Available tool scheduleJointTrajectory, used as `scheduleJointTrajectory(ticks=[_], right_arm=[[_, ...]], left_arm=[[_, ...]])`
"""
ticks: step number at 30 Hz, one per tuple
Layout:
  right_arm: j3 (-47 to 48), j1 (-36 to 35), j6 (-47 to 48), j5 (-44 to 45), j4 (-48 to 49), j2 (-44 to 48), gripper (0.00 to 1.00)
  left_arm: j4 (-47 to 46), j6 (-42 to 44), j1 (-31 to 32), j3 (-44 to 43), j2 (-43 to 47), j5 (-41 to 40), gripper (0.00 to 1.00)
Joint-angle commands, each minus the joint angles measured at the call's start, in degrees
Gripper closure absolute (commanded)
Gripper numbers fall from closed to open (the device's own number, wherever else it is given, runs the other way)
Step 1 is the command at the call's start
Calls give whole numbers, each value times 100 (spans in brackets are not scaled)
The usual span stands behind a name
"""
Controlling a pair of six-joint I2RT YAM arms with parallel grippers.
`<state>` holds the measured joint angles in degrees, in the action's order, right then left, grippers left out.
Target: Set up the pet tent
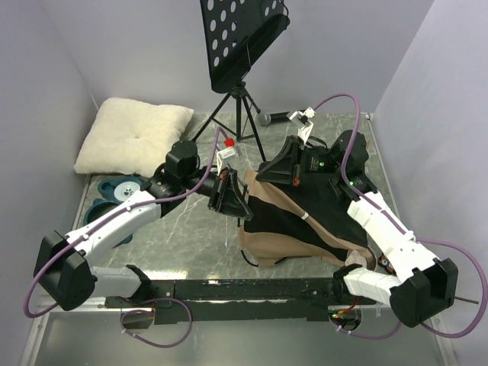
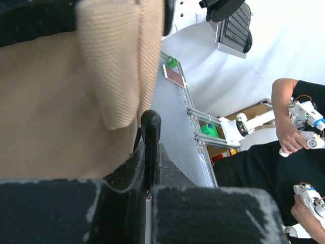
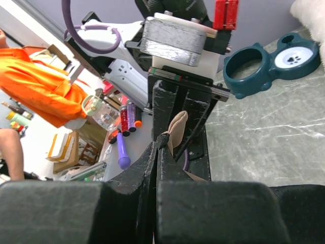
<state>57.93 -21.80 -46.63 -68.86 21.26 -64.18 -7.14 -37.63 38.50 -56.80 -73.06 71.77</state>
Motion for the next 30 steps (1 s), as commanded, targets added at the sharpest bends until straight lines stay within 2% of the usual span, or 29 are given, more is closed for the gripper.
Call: scheduleJointTrajectory(ticks=[1, 9, 21, 30], right_arm=[[403, 36, -381, 672, 1372, 178, 100], [412, 44, -619, 646, 1575, 169, 100], [201, -34, -365, 470, 1267, 213, 100], [192, -43, -311, 522, 1266, 222, 100]], left_arm=[[1003, -61, 149, 397, -314, 426, 99], [1021, -26, 114, 459, -393, 452, 99], [995, -78, 61, -156, -359, 391, 99], [899, -209, 61, -86, -305, 356, 99]])
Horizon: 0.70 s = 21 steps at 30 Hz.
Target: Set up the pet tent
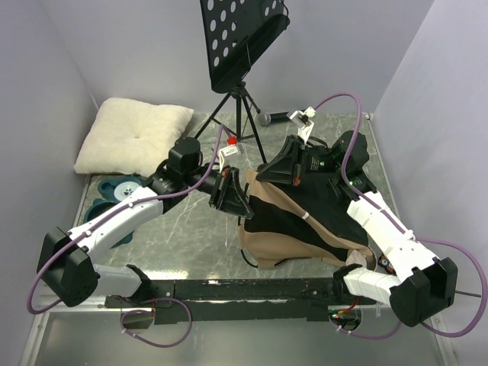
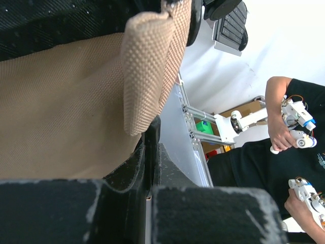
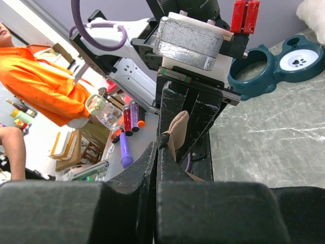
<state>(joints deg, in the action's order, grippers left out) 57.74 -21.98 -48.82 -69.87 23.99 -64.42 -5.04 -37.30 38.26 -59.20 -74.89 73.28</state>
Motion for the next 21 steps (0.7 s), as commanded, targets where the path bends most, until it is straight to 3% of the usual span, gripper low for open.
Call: scheduleJointTrajectory(ticks=[1, 9, 21], right_arm=[[238, -26, -75, 615, 968, 229, 100], [212, -43, -189, 439, 1011, 237, 100], [273, -105, 179, 544, 599, 202, 100]], left_arm=[[575, -338, 85, 215, -113, 231, 99], [-76, -814, -196, 374, -263, 284, 99], [91, -471, -47, 216, 18, 249, 99]])
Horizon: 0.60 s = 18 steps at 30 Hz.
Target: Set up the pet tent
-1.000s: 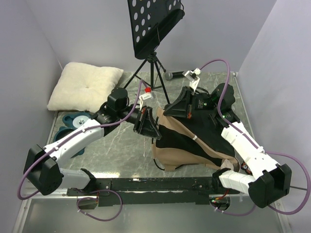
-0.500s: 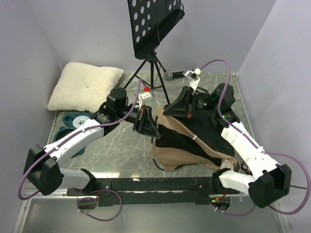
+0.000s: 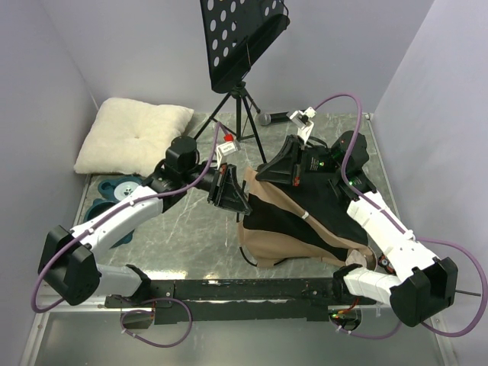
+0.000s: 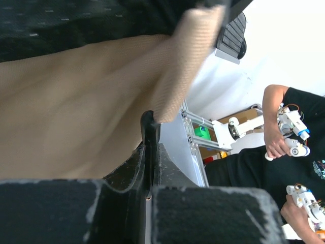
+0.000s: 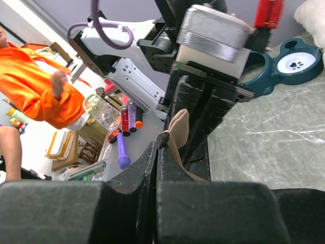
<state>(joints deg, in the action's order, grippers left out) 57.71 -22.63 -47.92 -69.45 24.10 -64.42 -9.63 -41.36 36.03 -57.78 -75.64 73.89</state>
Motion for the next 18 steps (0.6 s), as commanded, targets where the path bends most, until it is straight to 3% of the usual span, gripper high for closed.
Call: scheduleJointTrajectory(ticks=[1, 12, 18], right_arm=[[284, -48, 142, 511, 535, 202, 100], [249, -162, 266, 354, 368, 193, 100], [214, -206, 388, 213, 254, 237, 100]], left_arm=[[576, -30, 202, 56, 128, 161, 99], [953, 225, 238, -313, 32, 135, 99], [585, -99, 89, -348, 14, 109, 99]])
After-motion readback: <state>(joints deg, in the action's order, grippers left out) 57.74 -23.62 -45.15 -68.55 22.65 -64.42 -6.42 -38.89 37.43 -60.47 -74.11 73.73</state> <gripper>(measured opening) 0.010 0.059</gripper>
